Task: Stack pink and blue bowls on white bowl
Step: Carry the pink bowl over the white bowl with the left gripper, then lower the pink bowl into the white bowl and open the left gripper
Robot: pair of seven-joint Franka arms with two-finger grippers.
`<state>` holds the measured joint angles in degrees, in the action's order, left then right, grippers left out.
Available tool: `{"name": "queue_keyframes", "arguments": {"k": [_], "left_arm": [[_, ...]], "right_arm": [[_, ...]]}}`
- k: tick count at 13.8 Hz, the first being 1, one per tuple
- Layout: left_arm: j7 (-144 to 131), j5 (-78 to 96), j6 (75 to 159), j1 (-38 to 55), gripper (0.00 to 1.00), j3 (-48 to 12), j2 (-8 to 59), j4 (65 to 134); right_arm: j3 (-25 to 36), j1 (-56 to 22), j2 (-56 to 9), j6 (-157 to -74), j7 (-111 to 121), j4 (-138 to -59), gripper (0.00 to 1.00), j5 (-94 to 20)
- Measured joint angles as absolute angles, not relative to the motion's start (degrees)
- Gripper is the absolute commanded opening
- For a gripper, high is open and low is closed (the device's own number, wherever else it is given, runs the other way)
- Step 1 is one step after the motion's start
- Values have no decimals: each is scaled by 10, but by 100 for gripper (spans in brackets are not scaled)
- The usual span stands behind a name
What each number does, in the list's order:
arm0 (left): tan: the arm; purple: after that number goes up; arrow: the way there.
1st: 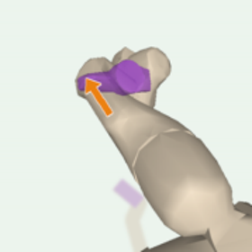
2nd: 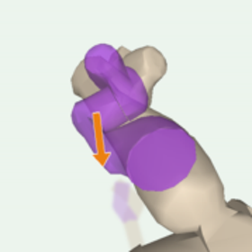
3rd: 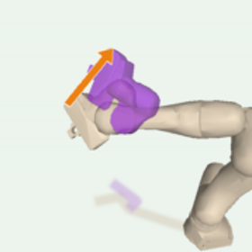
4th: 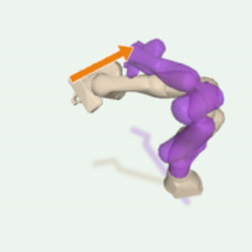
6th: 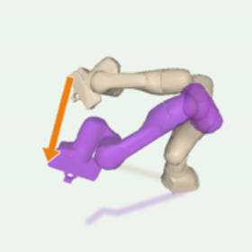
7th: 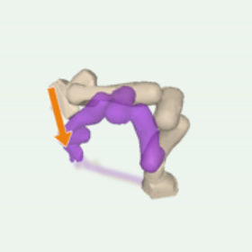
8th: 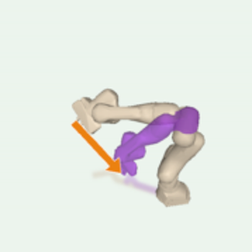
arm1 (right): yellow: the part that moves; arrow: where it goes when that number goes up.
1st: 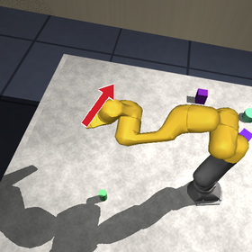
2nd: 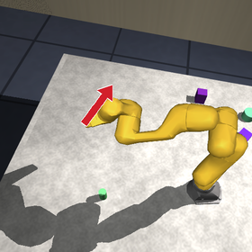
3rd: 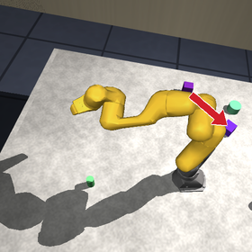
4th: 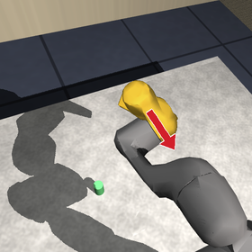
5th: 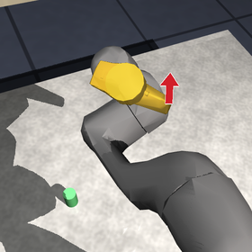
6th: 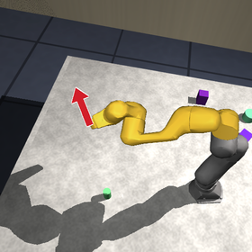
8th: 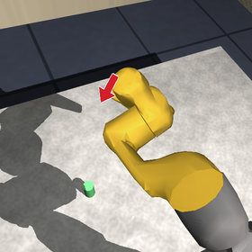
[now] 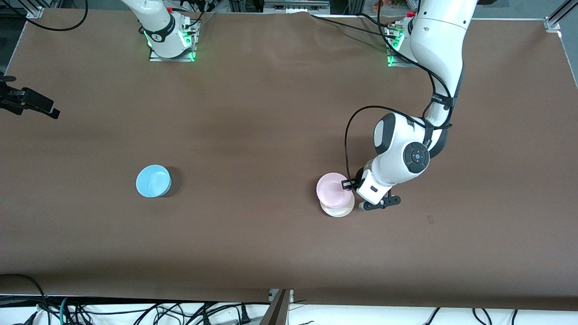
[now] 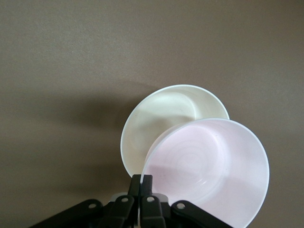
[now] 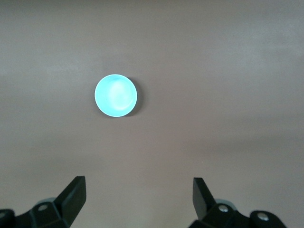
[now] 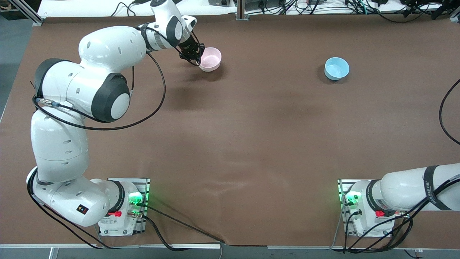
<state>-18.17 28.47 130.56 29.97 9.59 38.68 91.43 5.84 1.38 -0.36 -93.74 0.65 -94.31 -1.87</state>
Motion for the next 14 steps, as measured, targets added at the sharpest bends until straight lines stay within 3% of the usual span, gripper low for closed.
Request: {"name": "queue_keyframes", "arguments": {"k": [14], "left_arm": [[-164, 285, 1306, 285, 0, 99, 402, 900]], "right_arm": [[58, 14, -4, -937, 6, -943, 99, -19]]}}
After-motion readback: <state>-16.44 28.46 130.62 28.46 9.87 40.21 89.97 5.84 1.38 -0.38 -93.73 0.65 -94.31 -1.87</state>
